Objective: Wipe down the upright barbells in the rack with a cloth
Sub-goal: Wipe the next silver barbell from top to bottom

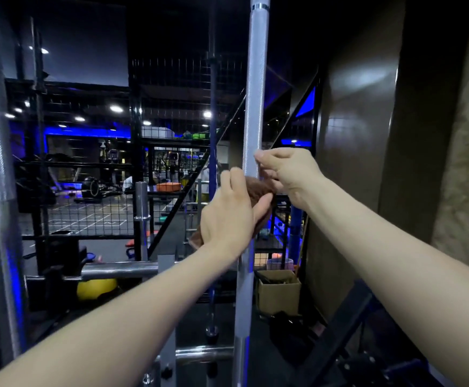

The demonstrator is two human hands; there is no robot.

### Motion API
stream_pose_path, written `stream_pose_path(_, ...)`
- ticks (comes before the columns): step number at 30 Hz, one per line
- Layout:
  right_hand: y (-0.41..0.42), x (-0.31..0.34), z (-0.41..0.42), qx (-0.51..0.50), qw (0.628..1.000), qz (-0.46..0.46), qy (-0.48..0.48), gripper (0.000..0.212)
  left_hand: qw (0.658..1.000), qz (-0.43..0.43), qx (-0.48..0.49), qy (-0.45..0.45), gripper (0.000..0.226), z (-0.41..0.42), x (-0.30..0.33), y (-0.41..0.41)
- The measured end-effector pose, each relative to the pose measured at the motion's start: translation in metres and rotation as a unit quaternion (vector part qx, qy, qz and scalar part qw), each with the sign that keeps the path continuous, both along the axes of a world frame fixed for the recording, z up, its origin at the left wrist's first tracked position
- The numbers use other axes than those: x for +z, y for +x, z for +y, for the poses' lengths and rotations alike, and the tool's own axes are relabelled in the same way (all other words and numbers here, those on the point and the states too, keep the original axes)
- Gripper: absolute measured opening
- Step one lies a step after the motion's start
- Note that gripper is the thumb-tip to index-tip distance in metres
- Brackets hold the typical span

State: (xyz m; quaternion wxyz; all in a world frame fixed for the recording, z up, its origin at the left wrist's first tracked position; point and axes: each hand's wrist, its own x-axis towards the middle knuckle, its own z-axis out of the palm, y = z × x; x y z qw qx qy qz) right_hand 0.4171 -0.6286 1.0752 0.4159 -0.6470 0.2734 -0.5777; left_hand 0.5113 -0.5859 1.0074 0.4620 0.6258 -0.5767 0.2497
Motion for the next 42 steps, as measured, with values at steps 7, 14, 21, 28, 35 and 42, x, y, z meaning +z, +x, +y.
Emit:
stream_pose_path(7, 0.002, -0.012, 0.004, -0.027, 0.999, 0.031, -0.010, 0.021, 0.998, 0.031, -0.046, 0.013, 0.051, 0.006, 0.001, 0.006)
stream_pose_path(14, 0.001, -0.017, -0.006, -0.036, 0.999, 0.020, -0.029, 0.024, 0.998, 0.042, -0.050, -0.016, 0.051, -0.004, -0.006, 0.001)
stream_pose_path(21, 0.011, -0.046, -0.008, -0.027, 0.999, 0.010, -0.031, 0.007, 0.995, 0.037, -0.037, 0.081, 0.054, 0.011, -0.073, 0.006)
stream_pose_path(28, 0.001, -0.040, 0.000, -0.018, 0.998, 0.019, -0.058, 0.017, 0.997, 0.034, -0.058, -0.024, 0.051, 0.001, -0.011, 0.003)
stream_pose_path(35, -0.003, -0.069, 0.002, -0.029, 0.998, 0.052, -0.025, 0.009, 0.991, 0.048, -0.050, 0.118, 0.060, 0.005, -0.100, 0.003)
stream_pose_path(42, -0.001, -0.072, 0.006, -0.043, 0.995, 0.063, -0.071, 0.021, 0.997, 0.037, -0.044, 0.043, 0.055, 0.004, -0.046, 0.005)
